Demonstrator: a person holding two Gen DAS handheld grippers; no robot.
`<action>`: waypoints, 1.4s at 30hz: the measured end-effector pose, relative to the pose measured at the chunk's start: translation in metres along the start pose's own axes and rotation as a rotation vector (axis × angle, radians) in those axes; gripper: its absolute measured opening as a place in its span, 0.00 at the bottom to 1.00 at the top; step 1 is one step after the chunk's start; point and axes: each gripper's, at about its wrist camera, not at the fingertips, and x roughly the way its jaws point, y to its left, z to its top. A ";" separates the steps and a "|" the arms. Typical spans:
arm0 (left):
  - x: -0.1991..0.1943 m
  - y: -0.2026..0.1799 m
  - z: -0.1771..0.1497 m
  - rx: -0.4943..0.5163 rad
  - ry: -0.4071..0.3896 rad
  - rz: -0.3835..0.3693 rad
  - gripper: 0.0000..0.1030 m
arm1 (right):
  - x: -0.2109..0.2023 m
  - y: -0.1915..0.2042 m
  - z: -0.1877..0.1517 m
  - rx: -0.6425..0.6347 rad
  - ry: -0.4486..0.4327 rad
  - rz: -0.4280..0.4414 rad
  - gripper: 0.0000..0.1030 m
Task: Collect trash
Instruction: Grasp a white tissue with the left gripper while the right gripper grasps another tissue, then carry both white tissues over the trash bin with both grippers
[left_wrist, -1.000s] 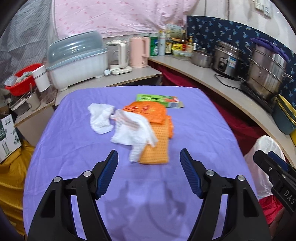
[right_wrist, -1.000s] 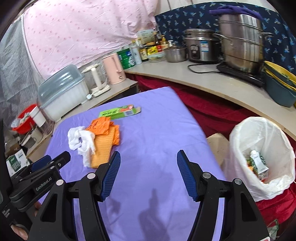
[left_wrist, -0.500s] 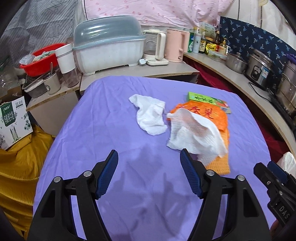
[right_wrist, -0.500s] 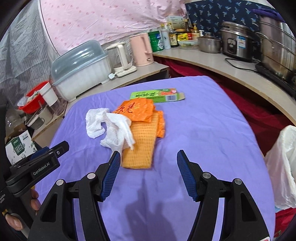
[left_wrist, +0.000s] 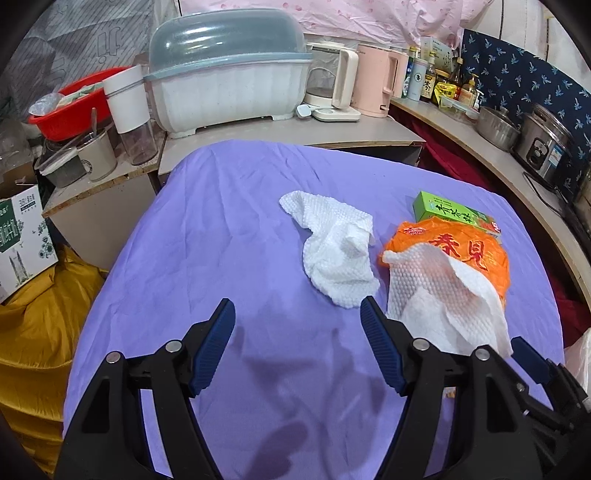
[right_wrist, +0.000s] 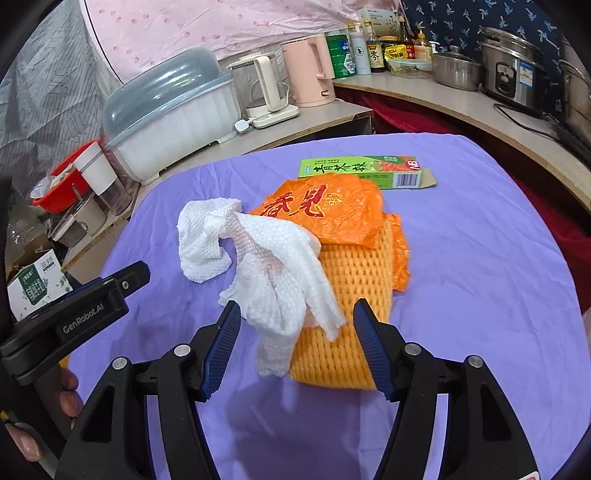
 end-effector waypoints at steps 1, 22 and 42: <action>0.004 -0.001 0.002 0.000 0.004 -0.004 0.72 | 0.003 0.001 0.001 -0.001 0.003 -0.001 0.60; 0.082 -0.034 0.015 0.040 0.099 -0.030 0.41 | 0.002 -0.019 0.001 0.022 -0.005 0.023 0.08; -0.006 -0.075 -0.048 0.075 0.108 -0.143 0.10 | -0.058 -0.078 -0.029 0.145 -0.035 -0.033 0.08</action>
